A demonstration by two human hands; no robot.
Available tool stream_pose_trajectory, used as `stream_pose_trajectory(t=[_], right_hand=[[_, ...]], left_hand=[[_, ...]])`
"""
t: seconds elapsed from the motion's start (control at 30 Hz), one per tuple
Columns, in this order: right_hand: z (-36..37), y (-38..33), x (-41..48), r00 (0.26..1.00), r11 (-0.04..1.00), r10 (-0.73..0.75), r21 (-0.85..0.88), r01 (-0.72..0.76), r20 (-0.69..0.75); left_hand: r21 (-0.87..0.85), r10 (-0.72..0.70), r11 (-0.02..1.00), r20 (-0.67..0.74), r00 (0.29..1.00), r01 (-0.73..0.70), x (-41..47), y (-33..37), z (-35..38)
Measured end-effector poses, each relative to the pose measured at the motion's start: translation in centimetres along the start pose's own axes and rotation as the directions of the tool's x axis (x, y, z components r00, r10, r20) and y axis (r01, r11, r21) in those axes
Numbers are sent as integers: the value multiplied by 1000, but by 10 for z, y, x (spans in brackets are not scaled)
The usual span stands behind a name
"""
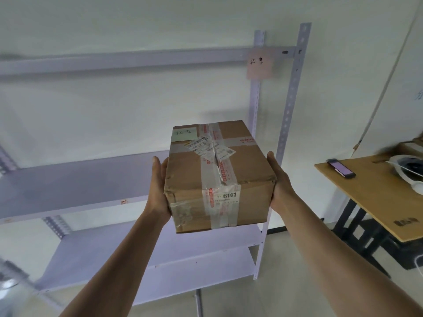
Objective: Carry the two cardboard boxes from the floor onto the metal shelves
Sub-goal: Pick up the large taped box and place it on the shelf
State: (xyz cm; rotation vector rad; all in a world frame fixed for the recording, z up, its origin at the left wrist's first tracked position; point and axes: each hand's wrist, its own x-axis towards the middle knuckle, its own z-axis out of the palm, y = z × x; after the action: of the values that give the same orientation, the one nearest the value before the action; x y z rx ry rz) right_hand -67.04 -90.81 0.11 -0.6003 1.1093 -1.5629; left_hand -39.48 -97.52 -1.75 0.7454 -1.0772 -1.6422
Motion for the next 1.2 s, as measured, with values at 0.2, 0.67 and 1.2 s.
stream_pose_trajectory(t=[0.2, 0.67, 1.2], right_hand=[[-10, -9, 78, 1000, 1000, 19, 12, -20, 19], [-10, -17, 219, 997, 999, 52, 10, -53, 56], [-41, 0, 280, 993, 997, 73, 4, -73, 97]], left_hand=[[1, 46, 999, 45, 998, -46, 67, -15, 6], [-72, 37, 997, 154, 987, -26, 203, -30, 9], [-92, -7, 996, -35, 999, 4, 237, -63, 26]])
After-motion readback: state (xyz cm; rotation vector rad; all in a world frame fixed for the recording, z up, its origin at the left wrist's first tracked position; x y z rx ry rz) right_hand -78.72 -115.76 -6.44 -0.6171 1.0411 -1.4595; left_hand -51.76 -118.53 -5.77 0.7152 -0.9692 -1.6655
